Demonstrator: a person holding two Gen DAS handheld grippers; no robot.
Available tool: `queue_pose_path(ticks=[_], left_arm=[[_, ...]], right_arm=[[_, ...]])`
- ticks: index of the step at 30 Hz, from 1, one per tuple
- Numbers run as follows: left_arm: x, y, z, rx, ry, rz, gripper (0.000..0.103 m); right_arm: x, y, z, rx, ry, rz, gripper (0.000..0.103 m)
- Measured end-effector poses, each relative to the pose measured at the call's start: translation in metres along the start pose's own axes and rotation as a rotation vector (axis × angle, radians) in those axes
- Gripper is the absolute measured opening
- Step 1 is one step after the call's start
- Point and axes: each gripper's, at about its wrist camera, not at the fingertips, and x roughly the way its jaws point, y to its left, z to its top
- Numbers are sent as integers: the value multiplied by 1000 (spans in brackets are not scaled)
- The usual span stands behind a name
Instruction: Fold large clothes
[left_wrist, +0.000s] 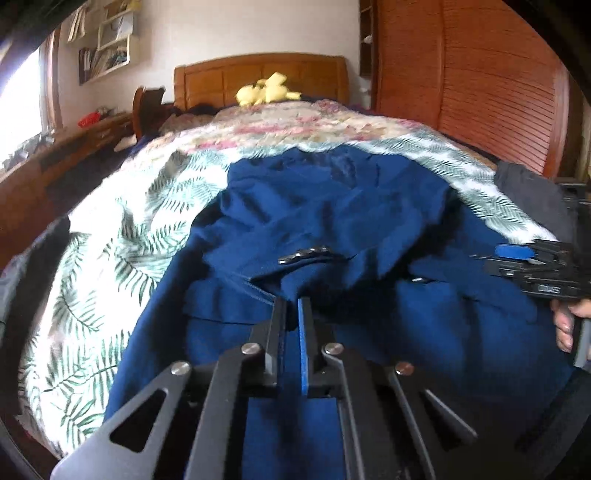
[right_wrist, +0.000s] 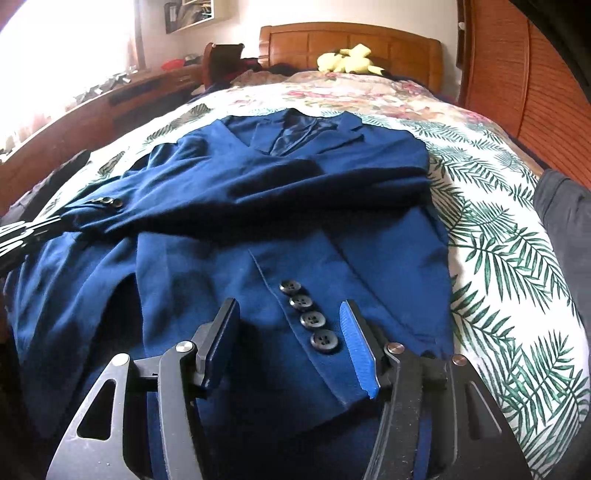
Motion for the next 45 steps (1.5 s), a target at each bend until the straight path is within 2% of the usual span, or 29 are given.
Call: queue_pose_path(ticks=[5,10,17,23,33,45], left_arm=[[-28,-22,4,31,-9,-49,2],[-27,-26,1,41,20,-33,3],[-31,-10,-3,12,37,-96,6],[-42,11,-4,10,23,-88,11],[1,52,2,-3,78,-44,25],[56,59,13,-16,160,-60,27]], right_arm=[[-11,-3,6,5,-28,14,58],[-17,2,15,-2,-53,23,58],[-9,19,19,-49,-45,22,58],[3,36,29,-76,-40,30,58],[23,74,39,-141,-35,55,58],[30,73,36,-137,-17,62,58]])
